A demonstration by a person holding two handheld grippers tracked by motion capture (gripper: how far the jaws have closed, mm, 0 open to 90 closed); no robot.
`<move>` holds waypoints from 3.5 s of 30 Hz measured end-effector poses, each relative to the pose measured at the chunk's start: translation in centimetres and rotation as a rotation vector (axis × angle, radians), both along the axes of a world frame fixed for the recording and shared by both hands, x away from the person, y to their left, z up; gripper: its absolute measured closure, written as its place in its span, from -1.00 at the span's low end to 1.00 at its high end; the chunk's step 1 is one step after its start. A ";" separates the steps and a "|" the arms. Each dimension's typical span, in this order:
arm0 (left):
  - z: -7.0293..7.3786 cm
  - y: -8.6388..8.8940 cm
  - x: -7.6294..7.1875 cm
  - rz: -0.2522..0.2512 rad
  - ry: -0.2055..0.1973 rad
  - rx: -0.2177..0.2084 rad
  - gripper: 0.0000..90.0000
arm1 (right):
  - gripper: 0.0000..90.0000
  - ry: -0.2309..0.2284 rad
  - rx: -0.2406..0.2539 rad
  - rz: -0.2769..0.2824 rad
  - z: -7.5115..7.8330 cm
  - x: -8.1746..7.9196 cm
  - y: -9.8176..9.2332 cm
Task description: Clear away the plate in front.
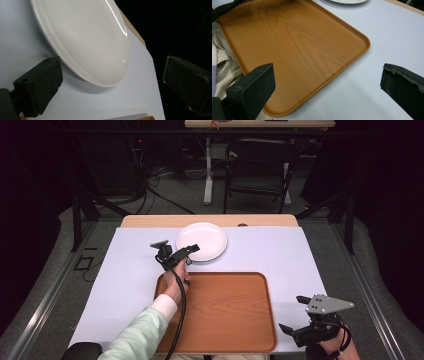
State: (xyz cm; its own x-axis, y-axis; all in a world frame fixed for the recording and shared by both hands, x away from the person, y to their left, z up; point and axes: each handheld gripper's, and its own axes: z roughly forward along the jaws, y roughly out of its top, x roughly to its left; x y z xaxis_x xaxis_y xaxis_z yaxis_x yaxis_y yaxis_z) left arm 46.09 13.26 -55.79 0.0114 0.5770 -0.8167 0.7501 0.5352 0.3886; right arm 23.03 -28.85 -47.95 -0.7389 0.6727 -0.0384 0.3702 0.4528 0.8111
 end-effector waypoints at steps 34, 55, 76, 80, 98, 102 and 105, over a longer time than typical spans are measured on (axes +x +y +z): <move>-2.3 -0.5 0.7 0.282 0.138 -0.044 0.59 | -1.00 0.003 -0.021 -0.003 -0.1 0.1 0.2; 1.1 -0.6 1.9 0.078 -0.031 0.208 0.85 | -1.00 0.005 -0.022 -0.009 -0.1 0.2 0.2; 4.5 -1.0 3.7 -0.129 -0.138 0.274 0.94 | -1.00 0.008 -0.020 -0.012 -0.1 0.2 0.2; 4.9 -1.1 3.8 -0.147 -0.149 0.283 0.94 | -1.00 0.007 -0.020 -0.012 -0.1 0.2 0.2; 10.1 -0.3 3.2 -0.245 -0.276 0.394 0.94 | -1.00 0.012 -0.022 -0.012 -0.1 0.3 0.2; 11.0 0.1 2.9 -0.268 -0.294 0.410 0.94 | -1.00 0.019 -0.024 -0.014 -0.1 0.3 0.2; 11.6 0.4 2.6 -0.287 -0.304 0.417 0.94 | -1.00 0.023 -0.026 -0.013 -0.1 0.4 0.3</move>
